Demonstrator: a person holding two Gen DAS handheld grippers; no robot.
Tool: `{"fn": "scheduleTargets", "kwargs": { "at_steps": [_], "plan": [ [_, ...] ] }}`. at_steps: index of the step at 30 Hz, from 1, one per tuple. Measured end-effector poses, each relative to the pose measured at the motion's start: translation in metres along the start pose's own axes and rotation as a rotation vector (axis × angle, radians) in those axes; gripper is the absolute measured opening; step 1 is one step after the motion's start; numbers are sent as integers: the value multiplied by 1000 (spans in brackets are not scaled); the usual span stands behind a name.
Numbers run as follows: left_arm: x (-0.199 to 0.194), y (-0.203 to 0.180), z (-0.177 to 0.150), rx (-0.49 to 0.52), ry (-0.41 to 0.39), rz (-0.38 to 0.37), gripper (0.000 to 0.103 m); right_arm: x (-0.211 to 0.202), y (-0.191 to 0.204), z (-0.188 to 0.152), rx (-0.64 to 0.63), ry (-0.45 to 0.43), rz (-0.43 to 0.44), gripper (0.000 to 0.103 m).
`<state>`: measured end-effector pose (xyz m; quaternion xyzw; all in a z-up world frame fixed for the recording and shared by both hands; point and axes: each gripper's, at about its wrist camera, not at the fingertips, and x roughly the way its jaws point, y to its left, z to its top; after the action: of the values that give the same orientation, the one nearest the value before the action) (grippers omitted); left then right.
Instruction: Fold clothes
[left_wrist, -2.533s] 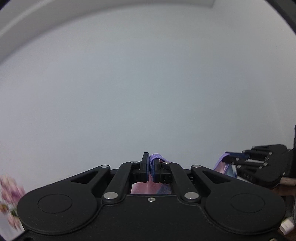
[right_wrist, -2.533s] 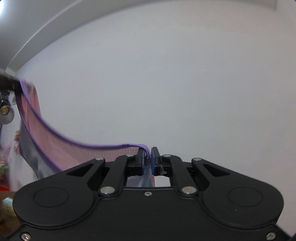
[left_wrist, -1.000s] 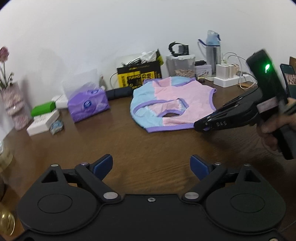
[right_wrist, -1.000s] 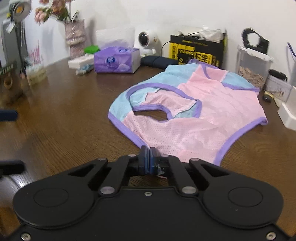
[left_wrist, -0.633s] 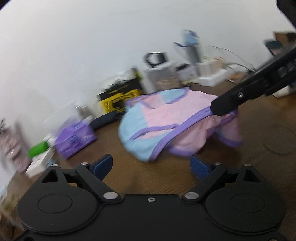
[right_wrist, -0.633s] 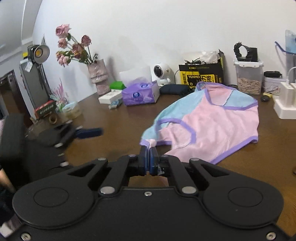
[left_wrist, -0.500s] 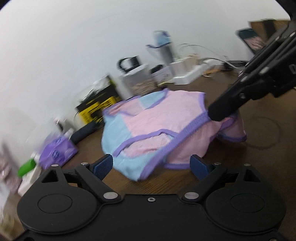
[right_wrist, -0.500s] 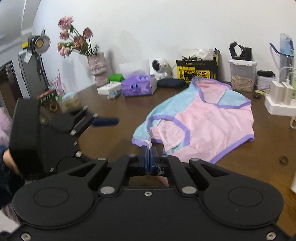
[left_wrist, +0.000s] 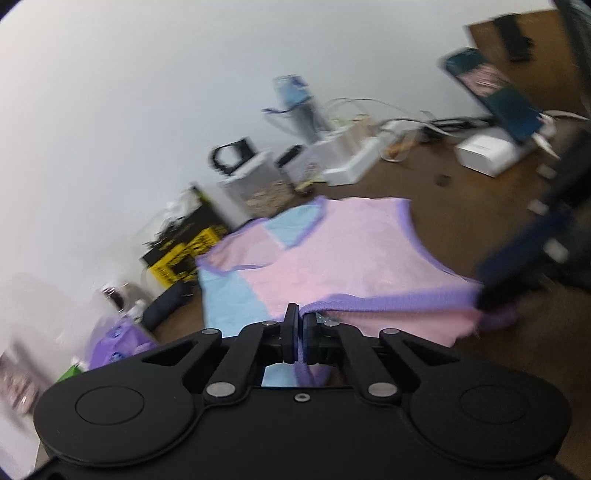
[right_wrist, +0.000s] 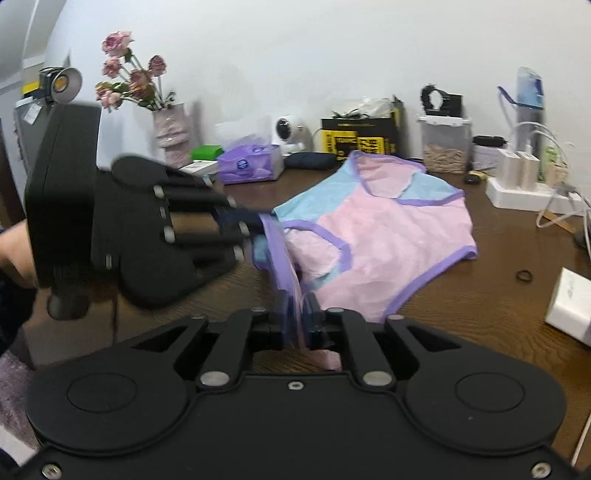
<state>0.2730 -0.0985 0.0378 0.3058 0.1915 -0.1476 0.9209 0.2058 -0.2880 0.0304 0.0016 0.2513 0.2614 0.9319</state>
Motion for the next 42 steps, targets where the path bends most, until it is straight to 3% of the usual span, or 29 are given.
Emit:
{"fn": "scheduleTargets", "kwargs": {
  "at_steps": [2, 5, 6, 7, 14, 15, 17, 21, 24, 28, 32, 35, 38, 42],
  "plan": [
    [0, 13, 10, -50, 11, -19, 2, 5, 6, -2, -24, -1, -30, 35],
    [-3, 18, 23, -59, 6, -17, 2, 16, 21, 1, -50, 3, -40, 60],
    [-4, 17, 26, -48, 3, -1, 2, 18, 24, 1, -51, 4, -40, 63],
    [-5, 16, 30, -38, 1, 15, 2, 26, 33, 3, -57, 5, -50, 63],
    [-19, 20, 42, -76, -14, 14, 2, 61, 53, 7, -146, -51, -417, 63],
    [-22, 23, 42, -78, -17, 26, 2, 60, 51, 6, -150, -53, -426, 62],
    [-29, 35, 40, -107, -20, 34, 2, 45, 40, 6, -165, -75, -511, 62],
    [-64, 48, 39, -192, -84, -68, 2, -9, 26, 11, -154, -183, -639, 62],
    [-88, 38, 38, -219, -150, -93, 2, -33, 25, 12, -179, -240, -708, 64],
    [-90, 33, 36, -246, -174, -73, 2, -30, 12, 3, -141, -189, -680, 64],
    [-89, 32, 30, -279, -151, -88, 2, -12, 1, -20, -64, -96, -638, 65],
    [-88, 36, 24, -295, -139, -44, 2, -6, 8, -30, -90, -66, -673, 66],
    [-87, 45, 19, -327, -126, -31, 2, -14, 13, -28, -111, -94, -687, 66],
    [-92, 39, 15, -291, -132, -21, 2, -20, 28, -25, -201, -130, -720, 66]
  ]
}}
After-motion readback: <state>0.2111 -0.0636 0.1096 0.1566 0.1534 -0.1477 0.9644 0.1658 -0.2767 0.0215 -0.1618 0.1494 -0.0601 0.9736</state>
